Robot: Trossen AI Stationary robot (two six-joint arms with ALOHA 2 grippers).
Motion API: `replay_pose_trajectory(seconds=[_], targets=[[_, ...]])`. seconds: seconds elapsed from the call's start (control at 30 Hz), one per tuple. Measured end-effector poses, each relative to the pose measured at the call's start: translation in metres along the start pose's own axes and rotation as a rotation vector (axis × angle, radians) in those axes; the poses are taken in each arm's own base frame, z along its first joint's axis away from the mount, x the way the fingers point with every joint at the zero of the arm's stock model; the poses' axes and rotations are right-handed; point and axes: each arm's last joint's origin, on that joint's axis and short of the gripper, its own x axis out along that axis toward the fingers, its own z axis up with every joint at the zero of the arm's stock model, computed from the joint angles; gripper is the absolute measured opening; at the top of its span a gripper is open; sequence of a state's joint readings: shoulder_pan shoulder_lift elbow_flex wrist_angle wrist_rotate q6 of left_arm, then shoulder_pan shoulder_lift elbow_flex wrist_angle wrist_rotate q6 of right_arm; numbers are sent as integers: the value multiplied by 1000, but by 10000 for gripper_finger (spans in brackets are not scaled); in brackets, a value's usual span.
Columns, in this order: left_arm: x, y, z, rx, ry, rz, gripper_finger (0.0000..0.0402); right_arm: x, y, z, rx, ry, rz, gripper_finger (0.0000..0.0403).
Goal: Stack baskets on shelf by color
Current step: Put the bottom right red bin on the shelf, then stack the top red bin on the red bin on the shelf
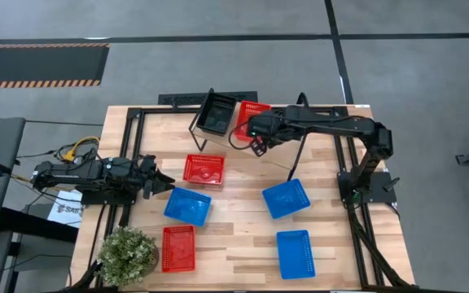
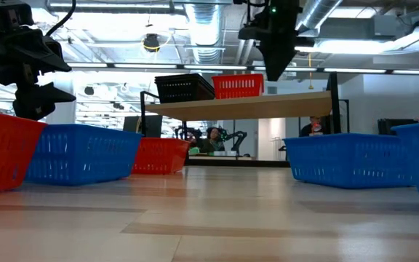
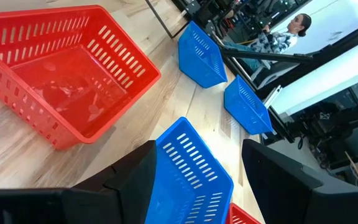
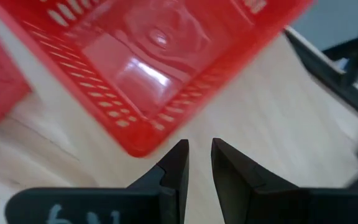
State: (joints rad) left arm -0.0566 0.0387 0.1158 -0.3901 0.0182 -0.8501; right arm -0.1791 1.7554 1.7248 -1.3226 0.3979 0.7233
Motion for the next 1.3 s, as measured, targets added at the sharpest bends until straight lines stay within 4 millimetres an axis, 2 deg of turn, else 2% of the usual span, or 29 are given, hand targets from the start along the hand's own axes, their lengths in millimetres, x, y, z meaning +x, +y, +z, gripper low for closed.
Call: replay_pose_trajectory(seconds=[0.43,0.6,0.7,0.83,0.97,1.07,1.2,1.3], targets=[[0,0,0,0,-2,2,225,0,7,7,-46,-59,79,91],[0,0,0,-1,-2,2,225,-4,4,3,-38,-28,76,91],[0,0,0,-9,1,0,225,-18,1,0,-18,-14,113,91],[0,0,0,-14,1,-1,225,-46,5,-5,79,-3,263,91],[0,0,0,-19,1,-1,225,-67,31,-21,24,-41,419,91],[0,0,0,-19,1,-1,225,-70,62,-37,-73,-69,486,91],[0,0,0,-19,-2,2,225,-54,107,-49,-93,-103,538,94],[0,0,0,-19,-6,10,225,-29,137,-51,-82,-114,553,105]])
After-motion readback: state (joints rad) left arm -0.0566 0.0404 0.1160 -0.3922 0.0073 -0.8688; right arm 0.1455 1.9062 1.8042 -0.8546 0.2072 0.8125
